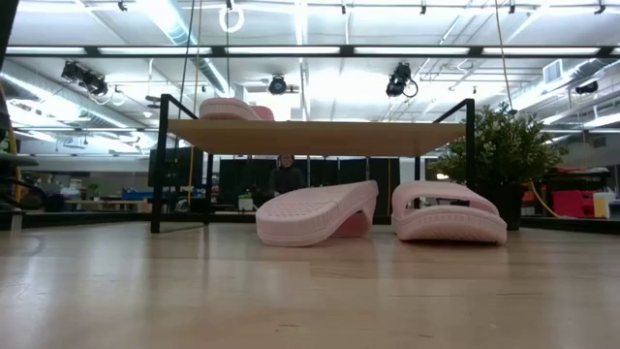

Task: Pick and place slides into the shelf
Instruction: Put the pink slipper on the shelf

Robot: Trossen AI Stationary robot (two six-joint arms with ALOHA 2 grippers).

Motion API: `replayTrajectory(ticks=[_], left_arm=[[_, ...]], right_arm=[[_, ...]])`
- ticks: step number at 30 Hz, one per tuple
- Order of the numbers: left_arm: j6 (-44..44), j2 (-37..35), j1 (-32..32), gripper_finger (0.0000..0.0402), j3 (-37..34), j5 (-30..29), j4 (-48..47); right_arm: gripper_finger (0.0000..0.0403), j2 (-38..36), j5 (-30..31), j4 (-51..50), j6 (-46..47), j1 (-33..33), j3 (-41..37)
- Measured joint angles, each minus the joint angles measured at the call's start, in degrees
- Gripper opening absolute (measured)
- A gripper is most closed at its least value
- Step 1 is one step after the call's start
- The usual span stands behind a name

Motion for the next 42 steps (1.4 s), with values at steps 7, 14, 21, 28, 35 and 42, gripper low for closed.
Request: replayTrajectory(ticks=[7, 14, 21, 28, 35, 42], left_arm=[[3.0, -1.1, 0.2, 0.0205, 0.0, -0.1, -0.2], [2.7, -1.1, 0.7, 0.02, 0.0, -0.2, -0.4], [1.8, -1.2, 0.7, 0.021, 0.0, -0.5, -0.9], [4.7, -1.1, 0.5, 0.0217, 0.0, -1.4, -2.4], [5.2, -1.1, 0.6, 0.0197, 0.0, -2.0, -2.1], [7.4, -1.1, 0.6, 0.0129, 0.0, -2.7, -2.1]], right_arm=[[0.0062, -2.8, 0.2, -2.0, -2.0, 0.0, 0.0], [0.0061, -2.0, 0.3, -4.3, -1.6, 0.0, 0.0], [0.0061, 0.2, -1.8, -3.0, 2.4, 0.2, 0.1], [0.0061, 0.3, -2.7, -3.8, 2.7, 1.7, 0.0], [0.0061, 0.4, -2.2, -4.4, 2.5, 2.3, 0.0], [0.0079, 0.3, -2.2, -7.9, 4.9, 2.2, 0.0]])
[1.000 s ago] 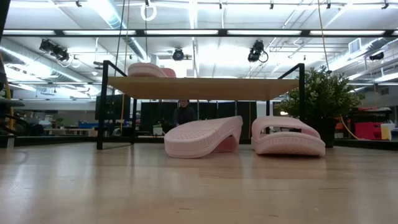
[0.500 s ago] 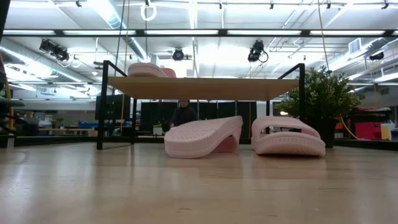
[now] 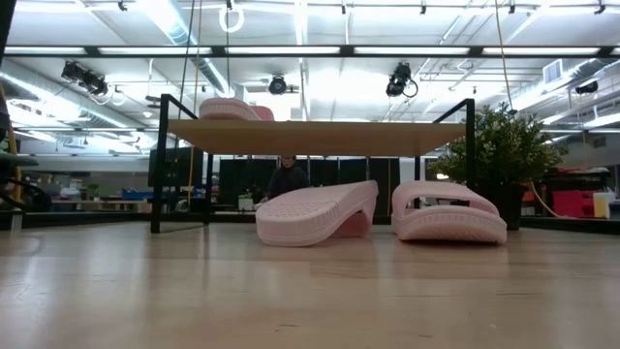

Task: Pick and place slides into the shelf
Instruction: Put the pink slipper on the shelf

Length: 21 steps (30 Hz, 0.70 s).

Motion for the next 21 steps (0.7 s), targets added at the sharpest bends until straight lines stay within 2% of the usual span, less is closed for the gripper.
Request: replayTrajectory(ticks=[4, 16, 21], left_arm=[[0.1, 0.0, 0.0, 0.0092, 0.0, 0.0, -0.1], [1.0, -1.9, 0.0, 0.0101, 0.0, -0.1, -1.4], [1.5, -4.7, 0.1, 0.0089, 0.0, -0.3, -9.9]], right_arm=[[0.011, -0.1, -0.1, -1.3, 0.1, 0.0, 0.1], [0.0183, -1.9, -2.3, -3.7, -3.2, 0.1, 0.0], [0.022, -3.7, -3.2, -9.1, -4.4, 0.1, 0.0]])
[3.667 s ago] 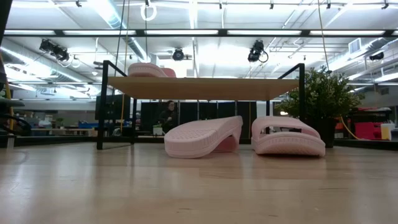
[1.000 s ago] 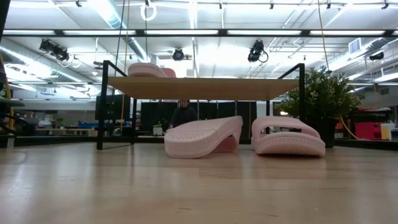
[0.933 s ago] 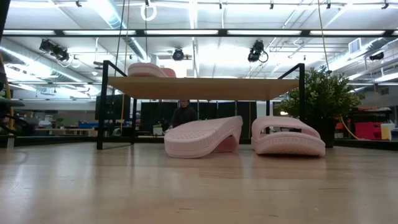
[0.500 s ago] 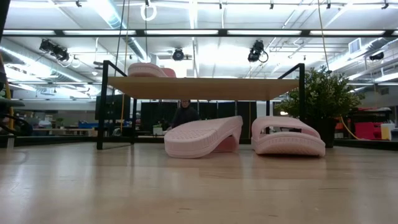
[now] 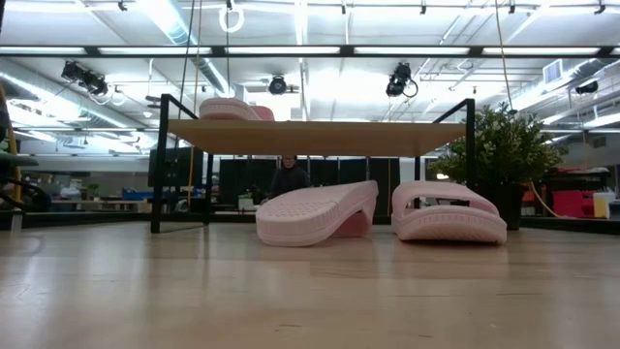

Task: Pick and place slides into the shelf
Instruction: Put the pink slipper on the shelf

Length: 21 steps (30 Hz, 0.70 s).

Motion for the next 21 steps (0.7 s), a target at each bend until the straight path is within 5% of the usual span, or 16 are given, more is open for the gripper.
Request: replayTrajectory(ticks=[13, 21], left_arm=[[-15.0, -9.8, 0.0, 0.0088, 0.0, 0.0, -38.0], [-21.0, -10.7, 0.0, 0.0094, 0.0, 1.5, -47.3]], right_arm=[[0.024, -7.7, -1.1, -17.2, -13.3, 0.0, 0.0], [0.0231, -7.4, -3.9, -28.7, -26.0, 0.0, 0.0]])
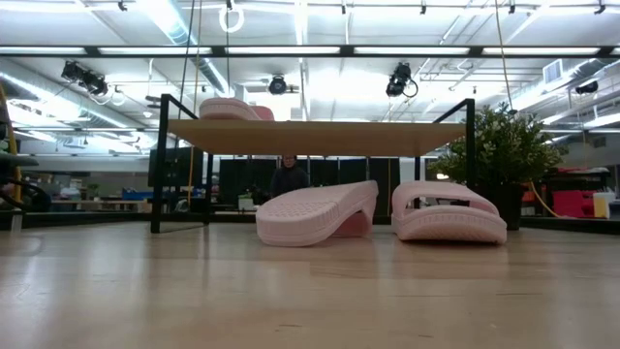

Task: Pick and place slides into the shelf
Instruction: Put the pink slipper on the shelf

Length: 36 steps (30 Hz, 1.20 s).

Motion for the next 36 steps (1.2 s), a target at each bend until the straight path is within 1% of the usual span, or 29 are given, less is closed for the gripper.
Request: replayTrajectory(ticks=[4, 6, 9, 11, 16, 19, 23, 27, 31, 36], left_arm=[[-1.7, 0.0, 0.0, 0.0089, 0.0, 0.0, -6.9], [-3.1, 0.1, 0.0, 0.0086, 0.0, 0.0, -9.4], [-4.7, 0.1, 0.0, 0.0087, 0.0, 0.1, -11.1], [-6.1, 0.1, 0.0, 0.0092, 0.0, 0.1, -12.2], [-9.0, 1.0, 0.0, 0.0087, 0.0, 0.1, -13.6], [-10.6, 2.1, 0.0, 0.0086, 0.0, 0.2, -13.3], [-12.0, 4.0, 0.0, 0.009, 0.0, 0.5, -13.2], [-12.3, 5.6, 0.0, 0.0092, 0.0, 1.3, -11.5], [-12.3, 6.3, 0.2, 0.0085, 0.0, 1.9, -9.5], [-12.3, 6.3, 0.7, 0.0091, 0.0, 2.9, -9.3]], right_arm=[[0.0229, 1.3, 0.1, -3.4, -3.4, 0.0, 0.0], [0.0227, 2.3, 0.3, -3.5, -6.3, 0.0, 0.0], [0.0226, 3.7, 1.1, -2.3, -12.1, 0.0, 0.0], [0.0226, 4.5, 2.7, -0.4, -17.4, 0.7, 0.0], [0.0228, 7.4, 10.0, 5.2, -33.3, 3.8, 0.0], [0.0229, 9.3, 15.4, 10.1, -42.5, 5.7, 0.0], [0.0229, 12.5, 20.7, 17.4, -53.0, 7.1, 0.0], [0.0229, 15.3, 21.6, 21.3, -58.0, 7.0, 0.0], [0.0229, 18.0, 22.5, 20.9, -60.4, 6.8, 0.0], [0.0229, 20.3, 26.9, 22.5, -66.3, 6.6, 0.0]])
